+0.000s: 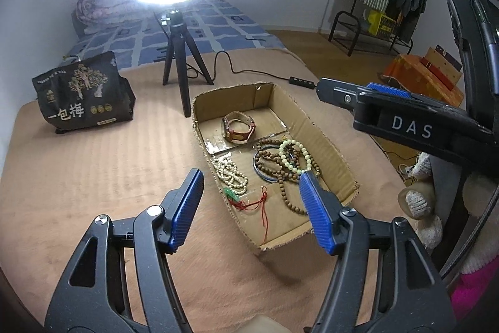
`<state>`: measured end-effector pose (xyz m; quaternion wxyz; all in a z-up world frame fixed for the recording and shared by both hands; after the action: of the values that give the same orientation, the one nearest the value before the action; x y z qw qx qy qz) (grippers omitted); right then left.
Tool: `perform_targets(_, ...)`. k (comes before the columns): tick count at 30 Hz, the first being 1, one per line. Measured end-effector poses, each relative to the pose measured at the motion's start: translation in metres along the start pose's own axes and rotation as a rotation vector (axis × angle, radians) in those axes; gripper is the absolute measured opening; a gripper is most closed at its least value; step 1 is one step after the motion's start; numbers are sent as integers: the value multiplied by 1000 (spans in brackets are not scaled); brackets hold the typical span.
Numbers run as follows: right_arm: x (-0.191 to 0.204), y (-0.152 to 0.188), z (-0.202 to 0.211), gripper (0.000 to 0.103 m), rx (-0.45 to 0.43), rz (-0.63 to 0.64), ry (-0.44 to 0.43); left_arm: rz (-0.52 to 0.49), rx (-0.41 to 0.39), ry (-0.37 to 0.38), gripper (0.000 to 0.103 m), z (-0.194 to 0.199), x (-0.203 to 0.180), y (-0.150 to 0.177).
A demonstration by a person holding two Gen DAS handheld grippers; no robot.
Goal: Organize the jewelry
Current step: 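Move both open tools back toward the two pearl earrings on the bed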
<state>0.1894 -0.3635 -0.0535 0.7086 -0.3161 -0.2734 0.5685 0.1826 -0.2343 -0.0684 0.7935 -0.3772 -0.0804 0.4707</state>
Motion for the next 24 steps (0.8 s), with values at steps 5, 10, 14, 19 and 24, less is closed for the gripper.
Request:
perform_targets(5,9,-2,19,79,-35,0,-8,-18,-23,-19,66,21,6,4)
perform_targets(10,15,-2,35,79,-59,-16,-25,-20,-38,-31,66,40,14,11)
perform_targets(14,23,0,52,79,-88,-18,-39,-34,-60,-52,66,59,22,17)
perform_targets(19,33,5,68,79,-109,-25,-77,-18,-76,-70,66,79,38,27)
perform_targets(24,53,12,83,80,-131,3,-105,-22,-85,-101,66,96,57,39)
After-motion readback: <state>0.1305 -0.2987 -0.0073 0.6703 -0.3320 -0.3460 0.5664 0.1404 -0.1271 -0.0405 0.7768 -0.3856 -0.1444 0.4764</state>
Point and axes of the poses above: each gripper's, at about its wrist camera, not at the fingertips, and z roughly against the way its jaws point, x to its left, y to its underside, the point moved 5 cm from there along -z, roughly the way its jaws point, and after that the axes turned 8 degrees about y, right-handed, at the moved point
